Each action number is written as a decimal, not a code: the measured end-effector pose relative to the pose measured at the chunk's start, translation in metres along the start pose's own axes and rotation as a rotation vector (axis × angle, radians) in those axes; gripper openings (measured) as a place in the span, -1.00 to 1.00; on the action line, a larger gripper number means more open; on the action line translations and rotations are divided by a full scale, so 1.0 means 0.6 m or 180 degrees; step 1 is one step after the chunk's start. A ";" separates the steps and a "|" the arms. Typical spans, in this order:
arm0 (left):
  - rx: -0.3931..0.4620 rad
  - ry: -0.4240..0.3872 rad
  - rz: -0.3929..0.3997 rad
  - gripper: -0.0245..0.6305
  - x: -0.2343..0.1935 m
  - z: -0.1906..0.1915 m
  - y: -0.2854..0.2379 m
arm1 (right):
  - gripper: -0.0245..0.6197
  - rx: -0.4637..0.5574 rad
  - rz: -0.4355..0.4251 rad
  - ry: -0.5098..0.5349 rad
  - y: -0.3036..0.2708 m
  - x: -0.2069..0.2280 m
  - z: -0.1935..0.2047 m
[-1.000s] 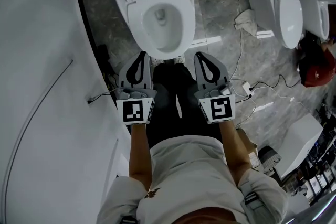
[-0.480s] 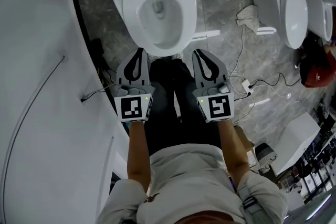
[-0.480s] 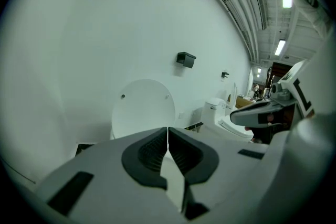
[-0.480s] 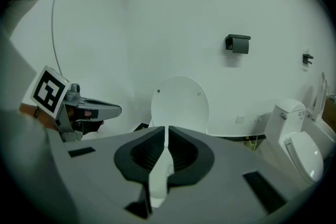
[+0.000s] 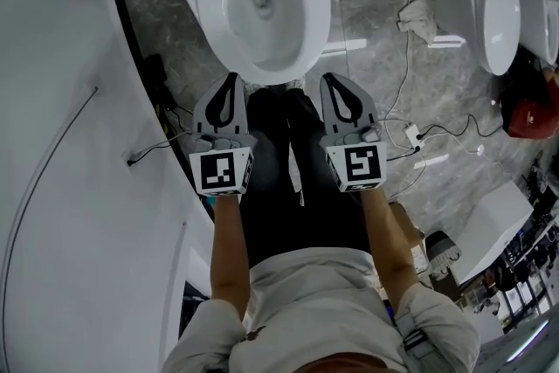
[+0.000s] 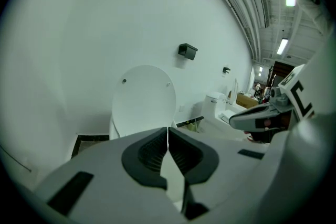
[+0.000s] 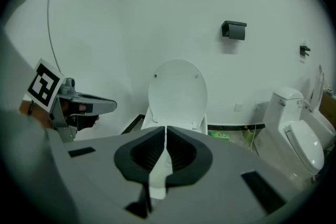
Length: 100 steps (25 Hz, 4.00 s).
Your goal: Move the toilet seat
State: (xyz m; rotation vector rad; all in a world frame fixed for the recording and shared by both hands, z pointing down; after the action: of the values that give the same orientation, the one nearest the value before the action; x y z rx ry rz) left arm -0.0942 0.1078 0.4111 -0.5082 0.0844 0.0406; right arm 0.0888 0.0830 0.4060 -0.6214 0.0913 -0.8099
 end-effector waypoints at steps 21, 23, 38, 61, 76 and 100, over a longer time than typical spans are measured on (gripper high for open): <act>-0.0331 0.0068 -0.0022 -0.85 0.004 0.146 -0.052 | -0.85 -0.0351 0.0028 -0.0073 -0.065 0.034 0.140; -0.0358 0.0071 -0.0022 -0.85 0.004 0.156 -0.056 | -0.85 -0.0379 0.0020 -0.0081 -0.069 0.036 0.150; -0.0660 0.0121 -0.0065 -0.85 -0.012 0.239 -0.092 | -0.85 -0.0673 0.0024 -0.0222 -0.121 0.054 0.236; -0.1191 0.0352 -0.0073 -0.45 -0.036 0.370 -0.137 | -0.42 -0.1062 0.0149 -0.0577 -0.180 0.076 0.348; -0.1538 0.0692 -0.0210 0.06 -0.057 0.451 -0.145 | -0.08 -0.1274 0.0167 -0.0882 -0.192 0.090 0.420; -0.1883 0.0912 -0.0225 0.34 -0.069 0.508 -0.195 | 0.29 -0.1411 -0.0025 -0.1545 -0.251 0.096 0.477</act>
State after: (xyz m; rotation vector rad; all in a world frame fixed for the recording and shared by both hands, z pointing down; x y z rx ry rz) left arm -0.1066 0.1536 0.7370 -1.1064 0.3405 -0.0801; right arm 0.1187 0.1025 0.7329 -1.2228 -0.1806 -0.6286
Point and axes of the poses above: the fingertips, and each gripper's own axes: y backward along the fingers, x to its right, z out of its underside, the point moved 4 cm from there along y, backward along the fingers, and after that the axes turned 9 degrees about -z, right-handed, at the moved point
